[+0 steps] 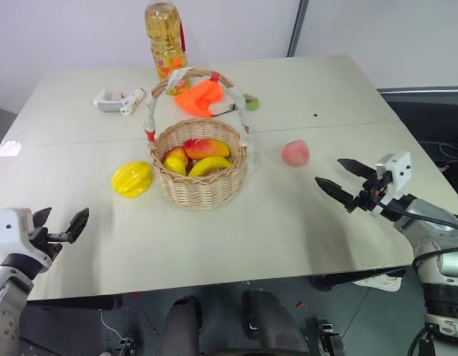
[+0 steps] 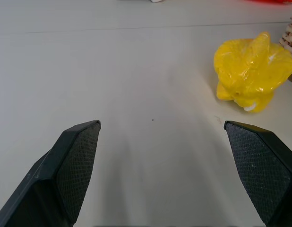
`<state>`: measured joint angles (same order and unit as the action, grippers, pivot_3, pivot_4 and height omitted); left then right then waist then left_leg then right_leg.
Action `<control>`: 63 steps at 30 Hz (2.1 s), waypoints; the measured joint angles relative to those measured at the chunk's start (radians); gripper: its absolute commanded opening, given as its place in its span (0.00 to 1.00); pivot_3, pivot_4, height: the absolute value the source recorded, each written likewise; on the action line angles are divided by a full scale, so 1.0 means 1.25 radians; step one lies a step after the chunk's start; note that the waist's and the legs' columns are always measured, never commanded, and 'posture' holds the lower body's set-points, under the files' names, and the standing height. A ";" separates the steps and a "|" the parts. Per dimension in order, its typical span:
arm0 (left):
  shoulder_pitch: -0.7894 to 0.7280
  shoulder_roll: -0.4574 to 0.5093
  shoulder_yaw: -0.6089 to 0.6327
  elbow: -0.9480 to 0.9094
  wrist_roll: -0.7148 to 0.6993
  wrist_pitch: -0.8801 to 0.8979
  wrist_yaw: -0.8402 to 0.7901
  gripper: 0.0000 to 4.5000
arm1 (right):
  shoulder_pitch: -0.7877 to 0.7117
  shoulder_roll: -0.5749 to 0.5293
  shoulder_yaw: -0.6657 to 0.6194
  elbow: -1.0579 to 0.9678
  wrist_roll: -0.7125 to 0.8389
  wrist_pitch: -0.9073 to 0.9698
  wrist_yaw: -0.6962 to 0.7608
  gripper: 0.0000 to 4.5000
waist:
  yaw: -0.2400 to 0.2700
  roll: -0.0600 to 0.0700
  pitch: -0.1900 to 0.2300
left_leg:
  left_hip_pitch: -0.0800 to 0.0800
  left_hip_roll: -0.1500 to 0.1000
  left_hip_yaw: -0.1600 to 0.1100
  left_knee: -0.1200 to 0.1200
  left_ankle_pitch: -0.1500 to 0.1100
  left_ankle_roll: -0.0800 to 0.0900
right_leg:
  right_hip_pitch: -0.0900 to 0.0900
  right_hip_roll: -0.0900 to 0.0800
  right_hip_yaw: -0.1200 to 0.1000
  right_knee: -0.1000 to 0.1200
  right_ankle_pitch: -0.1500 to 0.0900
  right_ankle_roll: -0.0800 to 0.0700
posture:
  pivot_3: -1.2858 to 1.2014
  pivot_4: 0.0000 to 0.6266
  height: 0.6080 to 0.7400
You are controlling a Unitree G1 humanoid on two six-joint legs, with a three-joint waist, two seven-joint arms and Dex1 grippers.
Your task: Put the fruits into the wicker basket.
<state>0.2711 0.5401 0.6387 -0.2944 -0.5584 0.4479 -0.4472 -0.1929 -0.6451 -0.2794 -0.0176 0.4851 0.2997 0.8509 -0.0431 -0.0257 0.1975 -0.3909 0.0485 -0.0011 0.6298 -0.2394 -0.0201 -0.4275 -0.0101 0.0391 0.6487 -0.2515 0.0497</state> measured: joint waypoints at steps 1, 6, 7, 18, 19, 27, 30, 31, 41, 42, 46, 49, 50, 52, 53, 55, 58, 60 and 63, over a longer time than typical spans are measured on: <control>0.001 -0.001 0.000 -0.002 0.000 0.001 0.001 1.00 | 0.000 0.000 0.001 0.000 0.000 0.000 0.000 0.99 | 0.000 0.000 0.000 | 0.000 0.000 0.000 0.000 0.000 0.000 | 0.000 0.000 0.000 0.000 0.000 0.000 | 0.52 0.24 1.00; -0.005 -0.001 -0.007 -0.023 -0.006 0.018 0.001 1.00 | -0.006 0.000 0.015 -0.010 0.001 0.010 -0.002 0.99 | 0.000 0.000 0.000 | 0.000 0.000 0.000 0.000 0.000 0.000 | 0.000 0.000 0.000 0.000 0.000 0.000 | 0.52 0.24 1.00; -0.012 0.000 -0.012 -0.027 -0.011 0.023 -0.002 1.00 | -0.006 0.001 0.020 -0.020 0.001 0.015 -0.002 0.99 | 0.000 0.000 0.000 | 0.000 0.000 0.000 0.000 0.000 0.000 | 0.000 0.000 0.000 0.000 0.000 0.000 | 0.52 0.24 1.00; -0.205 0.158 -0.171 -0.028 0.030 0.089 -0.055 1.00 | -0.003 -0.042 0.024 -0.243 0.083 0.122 0.004 0.99 | 0.004 0.000 0.000 | 0.000 0.000 0.000 0.000 0.000 0.000 | 0.000 0.000 0.000 0.000 0.000 0.000 | 0.52 0.24 1.00; -0.225 0.176 -0.192 -0.025 0.045 0.089 -0.064 1.00 | -0.009 -0.048 0.025 -0.271 0.097 0.134 0.007 0.99 | 0.003 0.000 0.000 | 0.000 0.000 0.000 0.000 0.000 0.000 | 0.000 0.000 0.000 0.000 0.000 0.000 | 0.52 0.24 1.00; -0.347 0.238 -0.362 0.091 0.171 0.064 -0.131 1.00 | -0.054 -0.069 0.044 -0.406 0.191 0.221 0.004 0.99 | 0.001 0.000 0.000 | 0.000 0.000 0.000 -0.001 0.000 0.001 | -0.001 0.001 0.000 0.000 0.000 0.000 | 0.52 0.24 1.00; -0.366 0.244 -0.379 0.119 0.205 0.052 -0.140 1.00 | -0.069 -0.068 0.067 -0.458 0.215 0.239 -0.004 0.99 | -0.001 0.000 0.000 | 0.000 0.000 0.001 -0.001 0.000 0.001 | -0.001 0.000 0.000 0.000 0.000 0.000 | 0.52 0.24 1.00; -0.370 0.244 -0.384 0.128 0.216 0.049 -0.144 1.00 | -0.072 -0.067 0.078 -0.471 0.221 0.244 -0.009 0.99 | 0.000 0.000 0.000 | 0.000 0.000 0.001 -0.001 0.000 0.001 | -0.001 0.000 0.000 0.000 0.000 0.000 | 0.52 0.24 1.00; -0.411 0.226 -0.439 0.202 0.285 -0.003 -0.163 0.68 | -0.074 -0.033 0.142 -0.490 0.221 0.224 -0.025 1.00 | 0.006 0.000 0.000 | -0.001 0.000 0.001 0.000 0.000 0.001 | -0.001 0.000 0.000 0.000 0.000 0.000 | 0.52 0.24 1.00; -0.414 0.222 -0.439 0.205 0.290 -0.005 -0.163 0.58 | -0.073 -0.032 0.148 -0.488 0.219 0.219 -0.023 1.00 | 0.005 0.000 0.000 | -0.001 0.000 0.001 0.000 0.000 0.001 | -0.001 0.000 0.000 0.000 0.000 0.000 | 0.52 0.24 1.00; -0.416 0.220 -0.438 0.209 0.305 -0.017 -0.162 0.47 | -0.071 -0.031 0.155 -0.486 0.215 0.208 -0.022 1.00 | 0.005 0.000 0.000 | -0.001 0.000 0.001 0.000 0.000 0.001 | -0.001 0.000 0.000 0.000 0.001 0.000 | 0.52 0.24 1.00; -0.393 0.222 -0.419 0.196 0.304 -0.017 -0.162 0.47 | -0.070 -0.031 0.158 -0.486 0.212 0.206 -0.024 1.00 | 0.002 0.000 0.000 | -0.001 0.000 0.001 0.000 0.000 0.001 | -0.001 0.000 0.000 0.001 0.001 0.000 | 0.52 0.24 1.00; -0.370 0.223 -0.395 0.184 0.296 -0.014 -0.162 0.47 | -0.068 -0.031 0.158 -0.486 0.212 0.204 -0.024 1.00 | -0.002 0.000 0.000 | -0.001 0.001 0.001 0.000 0.000 0.001 | -0.001 0.000 0.001 0.001 0.001 0.000 | 0.52 0.24 1.00; -0.328 0.225 -0.335 0.164 0.268 0.002 -0.167 0.47 | -0.065 -0.032 0.157 -0.486 0.211 0.204 -0.025 1.00 | -0.003 0.000 0.000 | 0.000 0.001 0.001 -0.001 0.000 0.001 | -0.001 0.000 0.001 0.001 0.001 0.001 | 0.52 0.24 1.00; -0.307 0.225 -0.293 0.154 0.244 0.012 -0.175 0.47 | -0.065 -0.033 0.156 -0.486 0.211 0.204 -0.024 1.00 | -0.003 0.000 0.000 | 0.000 0.002 0.001 -0.001 0.000 0.001 | -0.002 0.000 0.001 0.001 0.001 0.001 | 0.52 0.24 1.00; -0.284 0.223 -0.189 0.117 0.162 0.044 -0.203 0.47 | -0.068 -0.037 0.153 -0.483 0.211 0.203 -0.021 1.00 | 0.000 -0.001 0.001 | -0.001 0.002 0.000 -0.001 0.000 0.001 | -0.002 0.000 0.000 0.001 0.000 0.000 | 0.52 0.24 1.00; -0.265 0.230 -0.040 0.004 -0.030 0.142 -0.268 0.47 | -0.082 -0.048 0.148 -0.452 0.205 0.193 0.000 1.00 | 0.005 -0.002 0.001 | -0.001 0.001 0.001 0.001 0.000 0.001 | -0.001 -0.001 -0.001 0.000 0.000 0.000 | 0.52 0.24 1.00; -0.249 0.254 -0.008 -0.082 -0.136 0.204 -0.302 0.47 | -0.095 -0.058 0.143 -0.425 0.195 0.184 0.012 1.00 | 0.006 -0.001 0.001 | -0.001 0.000 0.002 0.001 0.000 0.001 | 0.000 -0.003 -0.001 0.000 0.000 0.000 | 0.52 0.24 1.00; -0.266 0.258 -0.028 -0.177 -0.235 0.256 -0.300 0.47 | -0.121 -0.058 0.143 -0.385 0.187 0.171 0.029 1.00 | 0.006 -0.001 0.001 | 0.000 -0.001 0.002 0.002 0.000 0.001 | 0.000 -0.003 0.000 0.000 0.000 0.001 | 0.52 0.24 1.00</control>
<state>-0.0620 0.8623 0.6031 -0.5159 -0.8520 0.7685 -0.8221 -0.3447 -0.7180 -0.1004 -0.4994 0.7184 0.5133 0.8876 -0.0351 -0.0275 0.1986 -0.3916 0.0475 0.0018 0.6317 -0.2399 -0.0193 -0.4271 -0.0133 0.0393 0.6485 -0.2516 0.0504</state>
